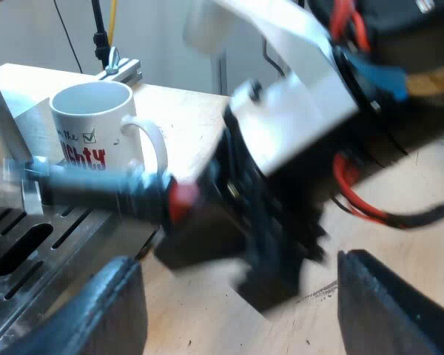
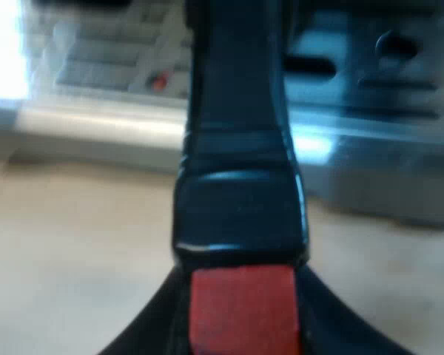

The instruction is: Grind coffee beans and then tamp

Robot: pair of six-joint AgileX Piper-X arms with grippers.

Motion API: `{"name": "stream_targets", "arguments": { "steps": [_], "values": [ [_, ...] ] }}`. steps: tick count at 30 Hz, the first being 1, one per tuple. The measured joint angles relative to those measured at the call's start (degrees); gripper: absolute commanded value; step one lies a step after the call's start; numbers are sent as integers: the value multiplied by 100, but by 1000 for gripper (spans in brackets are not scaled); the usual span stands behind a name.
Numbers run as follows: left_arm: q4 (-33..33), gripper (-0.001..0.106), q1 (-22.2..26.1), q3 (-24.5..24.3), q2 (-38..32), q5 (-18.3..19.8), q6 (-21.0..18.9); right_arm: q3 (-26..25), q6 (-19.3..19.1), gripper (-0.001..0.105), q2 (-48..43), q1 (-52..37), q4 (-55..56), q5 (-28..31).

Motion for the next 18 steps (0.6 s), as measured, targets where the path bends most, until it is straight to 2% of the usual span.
{"name": "stream_targets", "arguments": {
  "steps": [1, 6, 12, 18],
  "values": [
    [0, 58, 0, 0, 0, 0, 0, 4, -50, 0, 11, 96, 82, -179],
    [0, 58, 0, 0, 0, 0, 0, 4, 5, 0, -60, 296, 176, -205],
    [41, 58, 0, -29, -178, 0, 0, 4, 167, 0, -446, 464, 780, -29],
    [163, 58, 0, -144, -671, 0, 0, 4, 172, 0, -861, 807, 1315, 278]
  ]
}}
